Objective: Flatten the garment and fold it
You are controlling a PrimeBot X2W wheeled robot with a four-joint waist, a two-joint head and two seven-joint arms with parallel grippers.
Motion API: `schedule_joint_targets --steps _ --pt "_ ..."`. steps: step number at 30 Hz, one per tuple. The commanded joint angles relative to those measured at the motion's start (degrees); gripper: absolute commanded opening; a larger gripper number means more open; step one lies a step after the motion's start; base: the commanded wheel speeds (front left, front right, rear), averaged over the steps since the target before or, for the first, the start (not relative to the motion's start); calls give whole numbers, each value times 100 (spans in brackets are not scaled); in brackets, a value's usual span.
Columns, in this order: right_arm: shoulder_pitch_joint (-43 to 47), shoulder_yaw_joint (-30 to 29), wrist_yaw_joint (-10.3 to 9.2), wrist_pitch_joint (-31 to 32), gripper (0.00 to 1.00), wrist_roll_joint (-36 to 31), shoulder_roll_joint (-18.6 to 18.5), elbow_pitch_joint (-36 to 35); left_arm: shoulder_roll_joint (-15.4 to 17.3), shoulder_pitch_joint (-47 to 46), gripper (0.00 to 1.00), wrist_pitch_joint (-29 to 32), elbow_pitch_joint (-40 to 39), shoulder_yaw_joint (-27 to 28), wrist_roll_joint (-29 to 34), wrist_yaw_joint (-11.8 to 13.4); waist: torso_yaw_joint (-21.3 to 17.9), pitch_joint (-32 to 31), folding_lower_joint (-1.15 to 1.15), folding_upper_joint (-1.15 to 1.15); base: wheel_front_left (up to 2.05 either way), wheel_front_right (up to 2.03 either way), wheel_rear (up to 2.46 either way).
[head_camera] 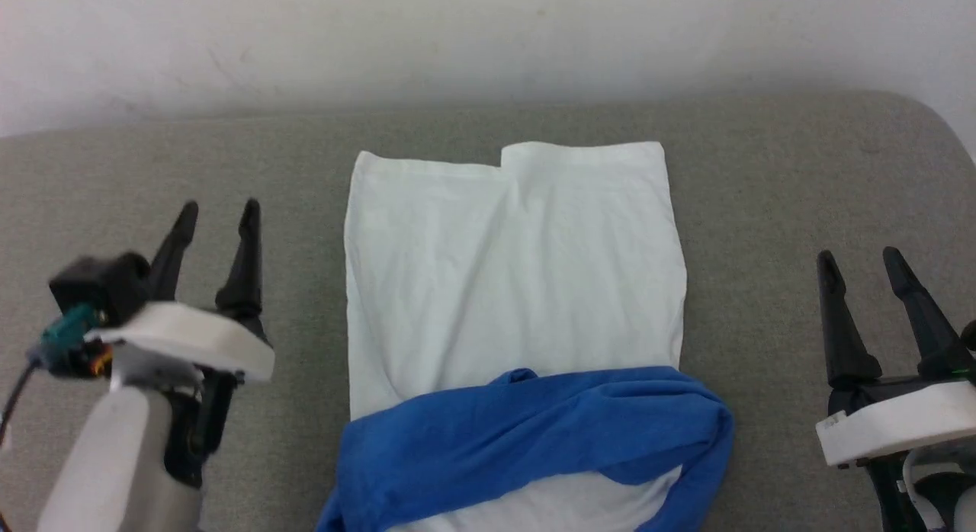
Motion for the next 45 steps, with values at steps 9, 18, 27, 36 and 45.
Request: schedule_joint_targets --steps 9,18,27,36,45 --pt "-357 213 -3 -326 100 199 22 144 502 -2556 100 1526 1200 -341 -372 -766 -904 1319 0 0 0 0 0" --pt "-581 519 -3 -494 100 380 22 408 1038 -3913 100 3769 2546 -954 -1030 -1007 -1451 1693 0 0 0 0 0" --pt "-654 794 -3 -529 100 690 22 597 1457 -4264 100 4987 3572 -1113 -1120 -813 -1771 1984 0 0 0 0 0" --pt "-743 927 -3 -538 100 820 22 749 1465 -4320 100 5350 4093 -1339 -987 -689 -1884 2136 0 0 0 0 0" --pt "-882 959 -3 -326 100 804 22 854 1241 -4227 0 5357 4259 -1456 -1005 -605 -1761 2018 0 0 0 0 0"
